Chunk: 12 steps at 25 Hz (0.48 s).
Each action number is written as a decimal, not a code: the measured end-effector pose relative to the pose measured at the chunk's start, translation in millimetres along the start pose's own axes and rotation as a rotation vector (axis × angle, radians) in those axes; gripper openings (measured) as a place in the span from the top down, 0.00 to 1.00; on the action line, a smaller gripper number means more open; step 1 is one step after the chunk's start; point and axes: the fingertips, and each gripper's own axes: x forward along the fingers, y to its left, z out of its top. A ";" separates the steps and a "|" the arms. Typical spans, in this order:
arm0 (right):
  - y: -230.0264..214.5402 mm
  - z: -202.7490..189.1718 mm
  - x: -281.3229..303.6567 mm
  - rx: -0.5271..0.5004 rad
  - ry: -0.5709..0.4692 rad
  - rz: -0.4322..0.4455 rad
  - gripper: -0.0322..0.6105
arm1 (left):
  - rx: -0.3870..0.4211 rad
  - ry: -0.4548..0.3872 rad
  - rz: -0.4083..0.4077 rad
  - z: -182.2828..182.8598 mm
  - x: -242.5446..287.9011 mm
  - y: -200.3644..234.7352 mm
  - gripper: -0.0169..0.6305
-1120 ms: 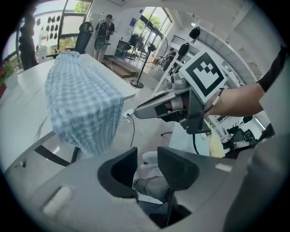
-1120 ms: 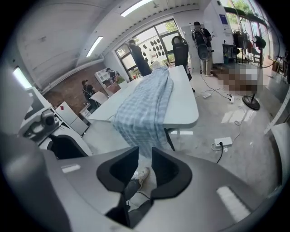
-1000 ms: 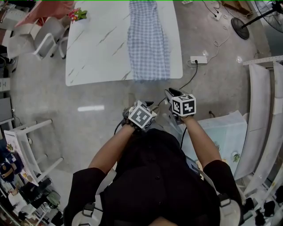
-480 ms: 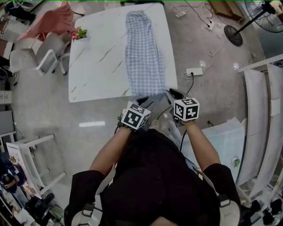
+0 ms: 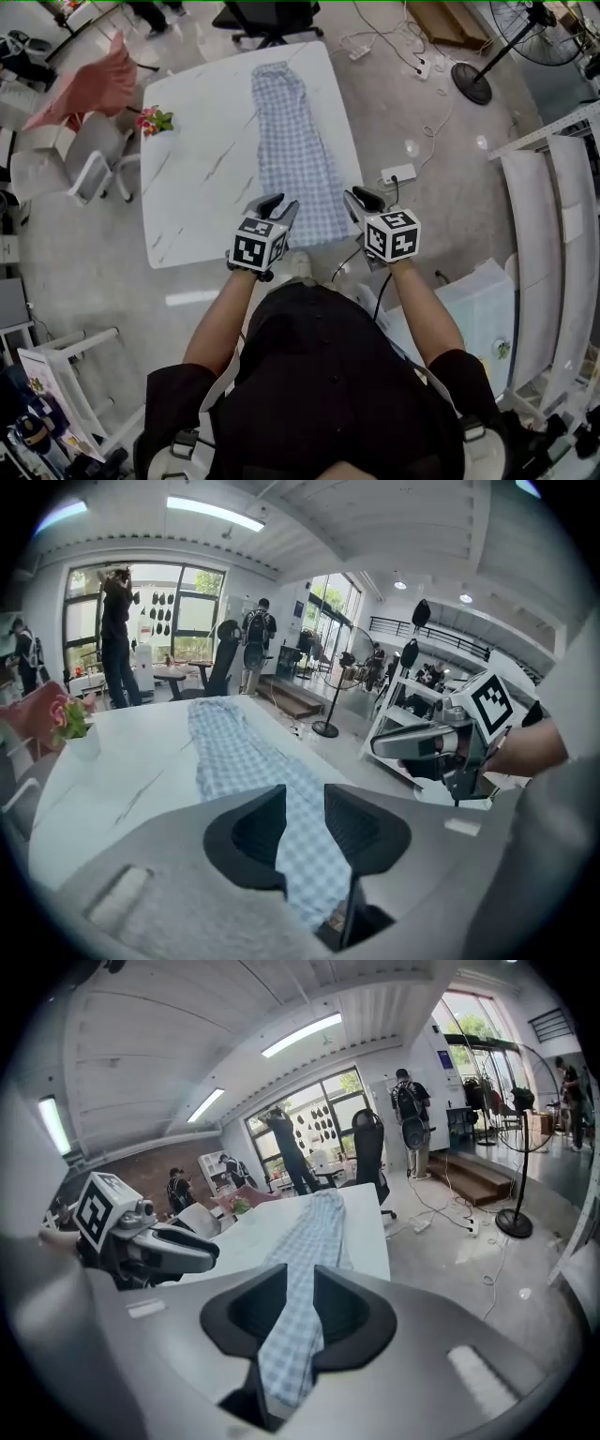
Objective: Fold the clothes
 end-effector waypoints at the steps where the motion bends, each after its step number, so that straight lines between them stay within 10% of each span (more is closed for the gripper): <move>1: -2.4 5.9 3.9 -0.011 0.001 -0.003 0.80 | 0.000 0.000 0.005 3.3 -0.8 8.7 0.76; 12: -0.9 45.9 68.1 -0.103 0.041 -0.010 0.80 | -0.020 -0.008 0.033 14.3 -4.8 84.0 0.77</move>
